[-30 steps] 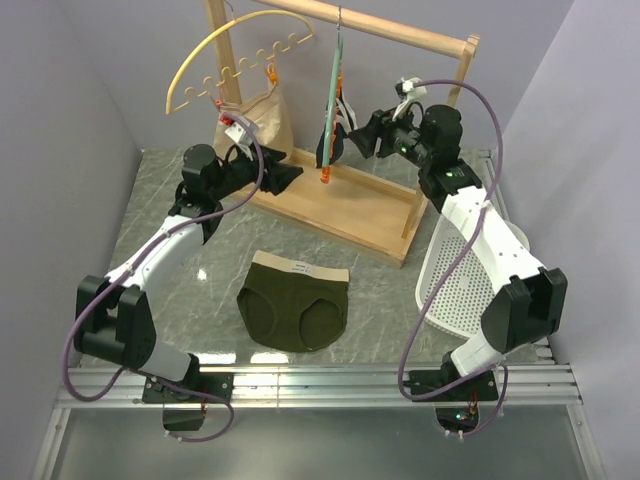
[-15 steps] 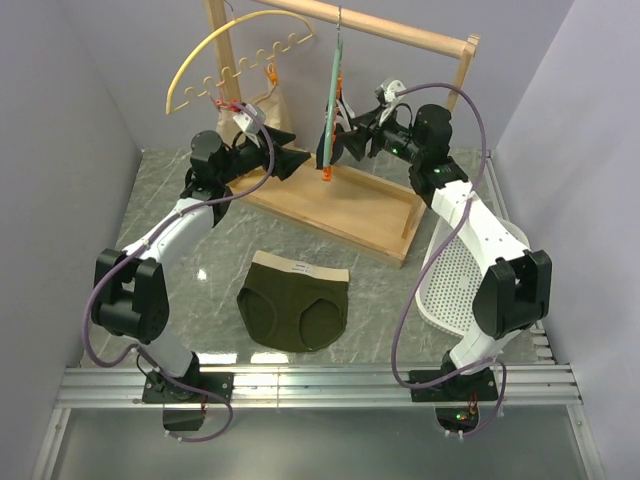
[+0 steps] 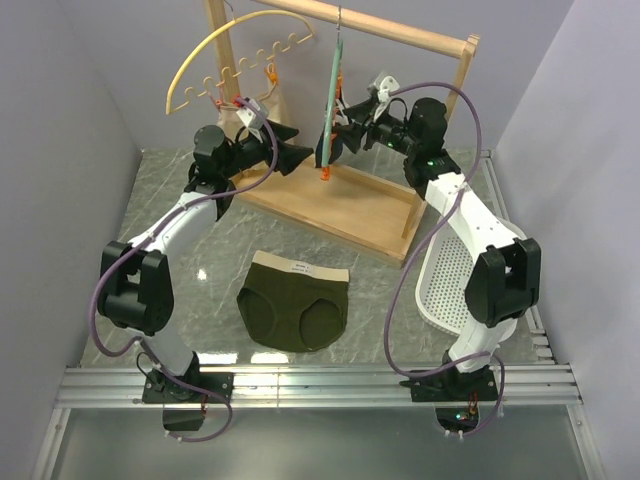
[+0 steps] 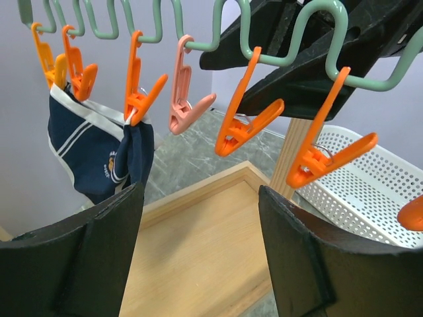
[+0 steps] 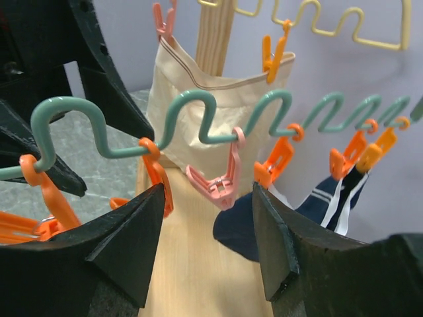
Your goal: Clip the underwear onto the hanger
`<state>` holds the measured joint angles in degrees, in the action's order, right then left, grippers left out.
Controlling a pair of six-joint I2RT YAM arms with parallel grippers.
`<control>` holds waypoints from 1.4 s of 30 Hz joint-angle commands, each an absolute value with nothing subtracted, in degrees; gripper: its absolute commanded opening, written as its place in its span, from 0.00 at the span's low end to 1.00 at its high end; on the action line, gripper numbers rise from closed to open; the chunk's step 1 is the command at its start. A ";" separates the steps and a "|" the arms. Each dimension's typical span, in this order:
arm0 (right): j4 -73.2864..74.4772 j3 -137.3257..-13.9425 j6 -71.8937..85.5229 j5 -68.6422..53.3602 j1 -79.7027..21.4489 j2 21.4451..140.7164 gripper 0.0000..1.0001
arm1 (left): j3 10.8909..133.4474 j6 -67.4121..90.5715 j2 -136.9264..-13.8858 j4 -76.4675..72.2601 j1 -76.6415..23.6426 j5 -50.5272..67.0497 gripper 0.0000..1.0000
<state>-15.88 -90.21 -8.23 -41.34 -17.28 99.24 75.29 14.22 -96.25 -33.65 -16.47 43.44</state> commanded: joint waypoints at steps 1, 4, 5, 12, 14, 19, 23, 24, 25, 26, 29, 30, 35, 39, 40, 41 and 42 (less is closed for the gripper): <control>-19.16 -94.04 -9.84 -44.47 -17.75 100.98 0.62 | 78.31 13.36 -97.20 -36.91 -16.35 45.44 0.75; -18.55 -95.27 -10.54 -45.61 -18.02 101.95 0.61 | 78.75 13.71 -97.73 -37.18 -16.26 45.35 0.75; -18.63 -95.71 -11.07 -45.62 -18.10 102.21 0.61 | 78.92 13.88 -97.82 -37.26 -16.26 45.79 0.75; -19.68 -96.42 -12.74 -46.58 -18.72 103.62 0.56 | 79.63 13.98 -98.61 -37.35 -15.91 46.05 0.76; -19.95 -96.50 -12.75 -46.84 -18.98 104.24 0.54 | 79.80 13.97 -98.88 -37.35 -15.82 46.05 0.76; -19.86 -97.29 -11.69 -47.46 -18.98 105.64 0.51 | 80.33 14.15 -99.58 -37.71 -15.64 46.14 0.76; -21.00 -98.26 -10.20 -46.32 -19.07 106.79 0.53 | 80.95 14.15 -99.84 -37.53 -15.47 46.14 0.76; -21.09 -98.61 -9.85 -46.23 -19.07 107.40 0.54 | 81.03 14.32 -99.93 -37.53 -15.47 46.23 0.76; -21.27 -98.87 -8.97 -45.80 -19.07 107.58 0.56 | 81.12 14.24 -100.19 -37.53 -15.38 46.32 0.76; -21.62 -99.31 -8.62 -45.62 -19.07 107.75 0.59 | 81.30 14.24 -100.37 -37.44 -15.29 46.41 0.76; -22.59 -99.93 -7.91 -44.74 -19.07 108.37 0.62 | 81.56 14.33 -100.63 -37.62 -15.29 46.58 0.76; -22.67 -100.19 -7.91 -44.82 -18.99 108.54 0.62 | 81.74 14.33 -100.72 -37.62 -15.29 46.58 0.76; -23.03 -99.76 -8.18 -45.52 -19.07 108.28 0.57 | 82.70 14.06 -101.95 -37.79 -15.29 45.27 0.78; -23.20 -99.49 -6.68 -45.88 -18.99 107.67 0.49 | 82.53 13.71 -103.09 -40.16 -15.29 44.65 0.81; -23.03 -99.58 -5.98 -45.97 -18.98 107.67 0.48 | 82.44 13.71 -103.27 -41.12 -15.29 44.56 0.81; -22.94 -99.58 -5.54 -45.97 -19.07 107.84 0.48 | 81.83 13.45 -103.36 -42.00 -15.38 44.56 0.81; -22.77 -99.58 -5.19 -46.05 -19.16 107.84 0.47 | 81.39 12.93 -103.36 -42.79 -15.38 44.56 0.81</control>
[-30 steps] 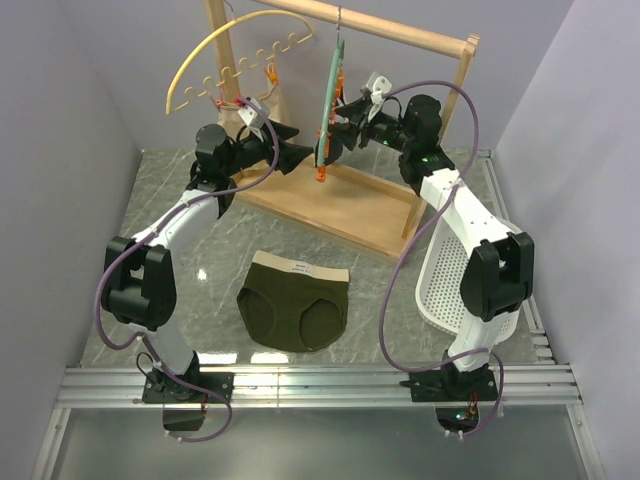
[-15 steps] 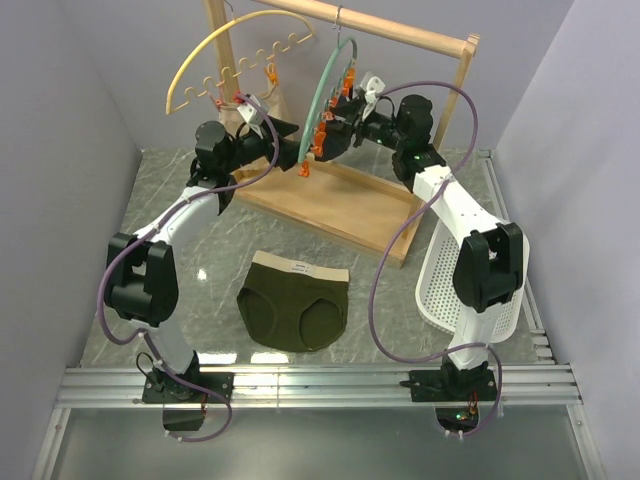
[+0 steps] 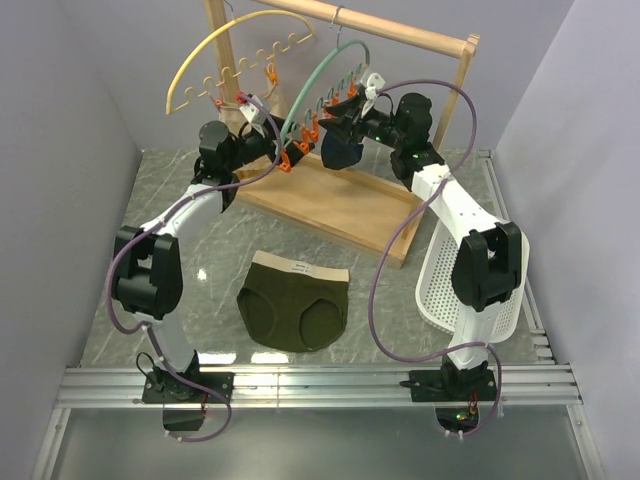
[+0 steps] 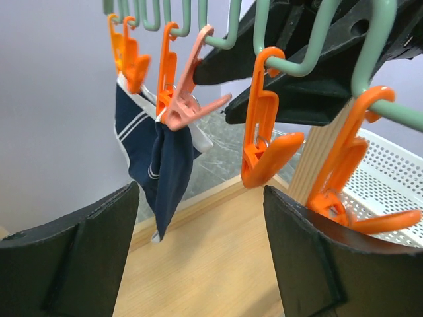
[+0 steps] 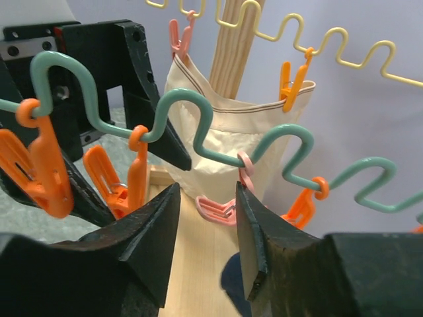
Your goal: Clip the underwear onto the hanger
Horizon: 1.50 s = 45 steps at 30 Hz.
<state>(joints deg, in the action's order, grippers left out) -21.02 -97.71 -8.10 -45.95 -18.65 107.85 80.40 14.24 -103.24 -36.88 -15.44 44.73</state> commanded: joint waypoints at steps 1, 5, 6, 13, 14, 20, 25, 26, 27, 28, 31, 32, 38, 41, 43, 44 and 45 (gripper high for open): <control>-22.59 -99.49 -4.84 -46.14 -19.07 107.67 0.46 | 80.95 12.66 -103.45 -43.93 -15.47 44.73 0.82; -22.76 -98.79 -1.77 -46.67 -19.07 107.23 0.43 | 78.58 10.90 -103.62 -49.29 -16.17 44.56 0.83; -23.11 -98.62 -0.80 -46.84 -19.16 107.14 0.42 | 78.31 10.72 -103.97 -49.92 -16.61 44.30 0.82; -23.12 -97.56 3.25 -46.23 -19.42 106.35 0.41 | 79.54 10.46 -106.43 -52.64 -18.02 43.77 0.82; -22.85 -97.56 2.90 -45.88 -19.51 106.26 0.40 | 80.06 10.81 -106.78 -52.82 -18.10 43.60 0.82; -20.39 -98.17 1.14 -44.56 -19.42 106.17 0.27 | 79.28 12.04 -106.44 -53.79 -17.93 42.98 0.82; -18.81 -99.57 1.66 -43.51 -19.42 106.35 0.04 | 74.64 11.78 -102.14 -53.00 -17.05 42.37 0.83; -18.72 -100.02 2.37 -43.42 -19.42 106.43 0.00 | 73.75 11.26 -101.43 -52.56 -16.96 42.02 0.83; -18.37 -100.54 4.29 -43.50 -19.42 106.70 0.00 | 72.87 10.21 -100.12 -52.38 -16.96 41.32 0.84; -18.28 -101.50 5.61 -43.68 -19.42 106.79 0.00 | 71.21 9.67 -99.59 -52.38 -16.96 40.87 0.84; -18.54 -102.83 10.89 -43.86 -19.34 106.96 0.00 | 69.44 9.32 -98.70 -53.61 -16.96 37.99 0.85; -18.72 -102.92 11.86 -43.94 -19.34 106.88 0.00 | 69.26 9.23 -98.79 -53.96 -16.88 37.53 0.85; -18.81 -103.36 16.34 -45.17 -18.90 106.70 0.00 | 70.66 8.79 -101.86 -58.26 -16.79 37.00 0.84; -19.60 -102.75 17.75 -45.79 -18.46 106.52 0.00 | 73.91 14.03 -105.37 -62.13 -15.91 39.36 0.82; -20.04 -102.48 18.98 -46.05 -18.37 106.61 0.00 | 76.01 15.90 -107.49 -64.33 -15.82 41.30 0.81; -20.39 -102.22 19.77 -45.97 -18.11 106.44 0.00 | 76.29 16.95 -107.75 -65.12 -16.17 41.74 0.81; -20.91 -102.04 20.99 -45.62 -17.93 106.52 0.00 | 76.46 17.14 -108.10 -65.47 -16.43 42.01 0.80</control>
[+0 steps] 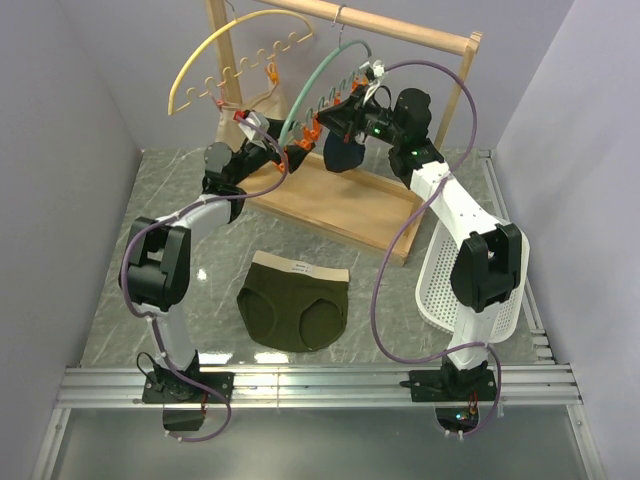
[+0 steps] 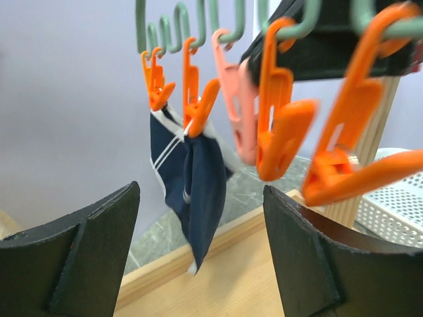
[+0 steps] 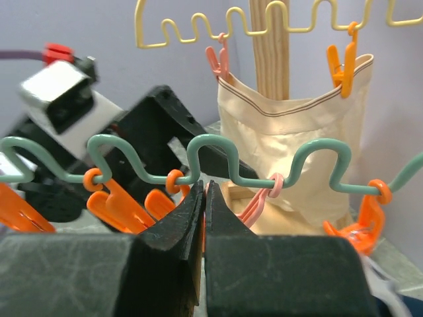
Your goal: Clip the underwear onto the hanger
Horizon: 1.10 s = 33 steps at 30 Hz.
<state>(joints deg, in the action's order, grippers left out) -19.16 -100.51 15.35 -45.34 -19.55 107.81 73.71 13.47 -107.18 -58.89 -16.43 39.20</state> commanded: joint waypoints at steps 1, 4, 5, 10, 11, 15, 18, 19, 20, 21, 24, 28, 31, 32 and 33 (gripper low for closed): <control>-20.92 -102.13 21.44 -45.35 -17.84 106.61 0.00 | 76.55 17.40 -108.28 -66.52 -16.61 42.36 0.80; -20.83 -102.74 23.28 -44.74 -17.84 107.14 0.00 | 76.55 18.10 -108.46 -67.24 -17.23 42.01 0.78; -21.18 -102.66 23.90 -44.56 -17.75 107.31 0.00 | 76.55 18.28 -108.54 -67.41 -17.31 41.84 0.77; -22.41 -103.01 27.59 -42.55 -17.75 107.93 0.00 | 77.26 19.60 -108.46 -68.11 -17.93 40.52 0.67; -22.76 -103.01 28.55 -42.28 -17.84 108.02 0.00 | 77.34 20.03 -108.28 -68.64 -18.28 40.43 0.67; -23.03 -103.45 29.79 -41.83 -17.84 108.46 0.00 | 77.34 20.21 -108.10 -69.17 -19.16 39.82 0.63; -23.55 -102.92 30.76 -42.10 -17.84 108.37 0.00 | 78.04 20.21 -108.37 -68.56 -19.51 38.94 0.53; -23.29 -102.83 30.85 -42.19 -17.84 108.28 0.00 | 78.31 20.21 -108.54 -68.47 -19.51 38.67 0.51; -23.64 -102.66 31.11 -42.45 -17.84 108.11 0.00 | 78.48 20.56 -108.72 -68.38 -19.51 38.24 0.49; -23.82 -102.05 31.20 -42.54 -17.84 107.93 0.00 | 78.92 20.74 -108.81 -68.20 -19.51 37.97 0.46; -23.29 -101.87 31.03 -42.71 -17.84 108.02 0.00 | 79.54 21.44 -109.16 -67.94 -19.51 38.06 0.38; -22.33 -102.04 30.24 -42.54 -17.84 107.84 0.00 | 79.98 21.36 -109.16 -67.33 -19.51 39.28 0.22; -21.19 -102.13 29.53 -41.31 -17.84 107.32 0.04 | 79.98 21.44 -109.16 -66.89 -19.42 40.25 0.09; -20.83 -102.13 29.18 -41.22 -17.84 107.14 0.05 | 79.89 21.45 -109.16 -66.71 -19.34 40.34 0.08; -20.74 -102.13 29.09 -41.22 -17.93 106.96 0.04 | 79.89 21.53 -109.07 -66.62 -19.42 40.25 0.07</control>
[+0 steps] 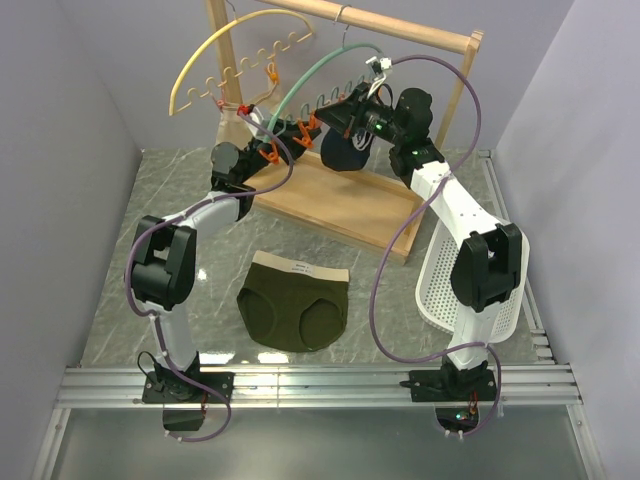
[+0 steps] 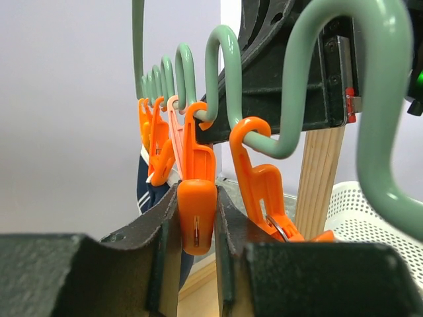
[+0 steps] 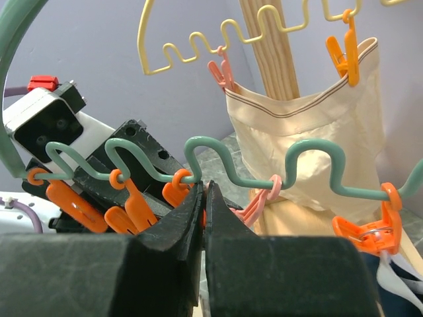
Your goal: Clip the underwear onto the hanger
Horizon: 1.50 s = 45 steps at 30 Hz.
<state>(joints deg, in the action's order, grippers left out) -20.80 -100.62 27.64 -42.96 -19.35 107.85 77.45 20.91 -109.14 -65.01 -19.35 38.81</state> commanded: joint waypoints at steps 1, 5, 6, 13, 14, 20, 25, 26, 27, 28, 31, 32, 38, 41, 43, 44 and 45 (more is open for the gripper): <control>-20.48 -102.04 28.92 -40.61 -17.76 106.61 0.05 | 79.89 21.62 -109.16 -66.53 -19.42 40.34 0.05; -16.28 -102.04 26.90 -38.33 -17.93 105.03 0.38 | 80.51 21.62 -109.34 -66.18 -19.42 40.25 0.00; -15.74 -101.78 26.55 -37.62 -17.93 104.51 0.48 | 80.51 21.62 -109.34 -65.92 -19.42 40.17 0.00; -12.57 -99.05 26.80 -31.03 -17.58 99.41 0.42 | 80.68 21.44 -109.42 -65.39 -19.34 40.08 0.00; -11.00 -99.23 27.15 -29.02 -17.40 99.40 0.42 | 80.68 21.45 -109.34 -65.30 -19.34 39.99 0.00; -7.48 -101.16 29.44 -29.97 -17.23 101.33 0.52 | 81.04 21.62 -109.51 -65.13 -19.34 39.99 0.00; -9.22 -101.25 32.07 -31.73 -17.31 103.01 0.59 | 81.04 21.53 -109.51 -64.95 -19.25 40.25 0.00; -9.66 -101.34 32.25 -31.82 -17.40 103.09 0.59 | 80.95 21.45 -109.51 -64.86 -19.25 40.25 0.00; -9.67 -101.51 32.43 -31.73 -17.58 103.44 0.59 | 80.95 21.45 -109.51 -64.86 -19.25 40.43 0.00; -9.93 -101.60 32.87 -32.34 -17.49 103.62 0.59 | 80.95 21.45 -109.42 -64.95 -19.16 40.43 0.00; -8.62 -102.74 32.00 -31.99 -18.36 104.41 0.60 | 80.86 21.45 -109.51 -64.95 -19.07 40.60 0.00; -8.27 -103.01 32.17 -32.17 -18.54 104.59 0.61 | 80.86 21.45 -109.51 -64.95 -19.07 40.43 0.00; -8.17 -102.92 32.26 -31.46 -19.33 105.73 0.64 | 80.95 21.71 -109.51 -64.95 -19.07 40.60 0.00; -8.26 -102.83 31.91 -31.11 -19.68 105.91 0.64 | 80.86 21.71 -109.42 -64.86 -19.07 40.87 0.00; -8.52 -102.40 31.56 -31.03 -19.95 105.82 0.64 | 80.86 21.80 -109.42 -64.78 -19.07 40.87 0.00; -8.53 -102.39 31.38 -31.11 -20.21 105.82 0.64 | 80.86 21.80 -109.42 -64.86 -18.99 40.87 0.00; -8.61 -102.31 31.38 -31.03 -20.39 105.82 0.64 | 80.86 21.88 -109.34 -64.78 -19.07 40.96 0.00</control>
<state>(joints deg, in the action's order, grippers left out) -9.28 -101.03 30.00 -31.07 -19.79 105.23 78.67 20.91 -109.67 -62.89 -19.16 39.51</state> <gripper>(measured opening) 0.638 0.245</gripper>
